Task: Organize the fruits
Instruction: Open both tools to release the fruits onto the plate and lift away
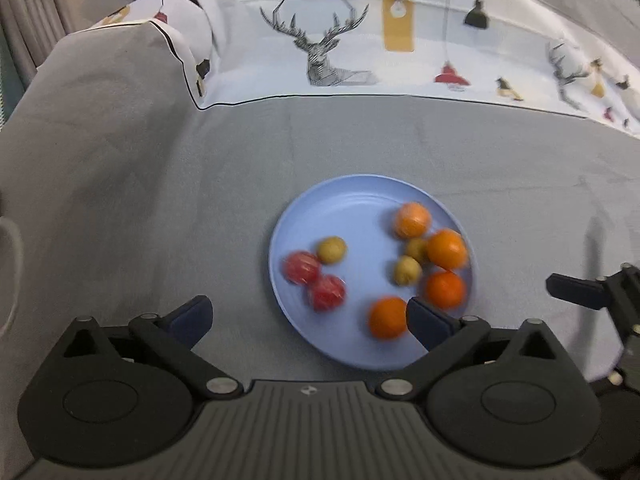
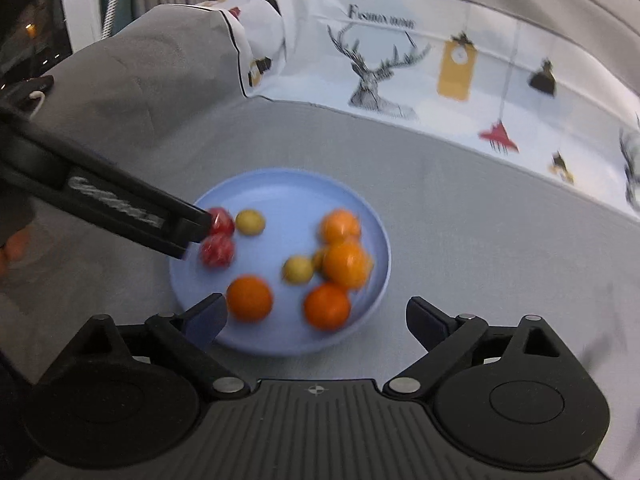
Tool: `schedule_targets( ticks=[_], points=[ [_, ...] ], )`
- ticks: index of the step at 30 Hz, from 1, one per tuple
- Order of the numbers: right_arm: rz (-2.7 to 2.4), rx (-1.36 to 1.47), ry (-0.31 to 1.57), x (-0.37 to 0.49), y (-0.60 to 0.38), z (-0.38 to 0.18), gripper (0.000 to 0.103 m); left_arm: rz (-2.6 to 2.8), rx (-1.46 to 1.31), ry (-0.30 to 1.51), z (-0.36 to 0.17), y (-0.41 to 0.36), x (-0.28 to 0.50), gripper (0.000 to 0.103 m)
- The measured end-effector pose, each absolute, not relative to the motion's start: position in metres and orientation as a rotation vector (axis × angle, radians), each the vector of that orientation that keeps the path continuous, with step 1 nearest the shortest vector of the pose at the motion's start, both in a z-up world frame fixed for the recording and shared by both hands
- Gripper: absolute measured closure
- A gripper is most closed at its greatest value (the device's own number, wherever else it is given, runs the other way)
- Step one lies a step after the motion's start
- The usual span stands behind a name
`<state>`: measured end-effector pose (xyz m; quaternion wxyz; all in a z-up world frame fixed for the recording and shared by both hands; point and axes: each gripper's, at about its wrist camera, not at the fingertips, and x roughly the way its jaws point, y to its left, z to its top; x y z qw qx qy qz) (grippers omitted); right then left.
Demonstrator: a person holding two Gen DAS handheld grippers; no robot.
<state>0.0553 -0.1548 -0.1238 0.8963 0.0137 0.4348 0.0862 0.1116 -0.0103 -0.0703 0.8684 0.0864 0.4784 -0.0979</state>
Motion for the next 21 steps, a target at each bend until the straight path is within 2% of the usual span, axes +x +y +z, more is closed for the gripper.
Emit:
schedule_targets(
  ticks=[9, 21],
  points=[
    [0.1, 0.089, 0.899, 0.005, -0.151, -0.089, 0.001, -0.186, 0.177, 0.95, -0.039, -0.008, 0.038, 0.0],
    [0.057, 0.066, 0.803, -0.05, -0.157, -0.059, 0.001, -0.117, 0.158, 0.943, -0.022, 0.001, 0.005, 0.0]
  ],
)
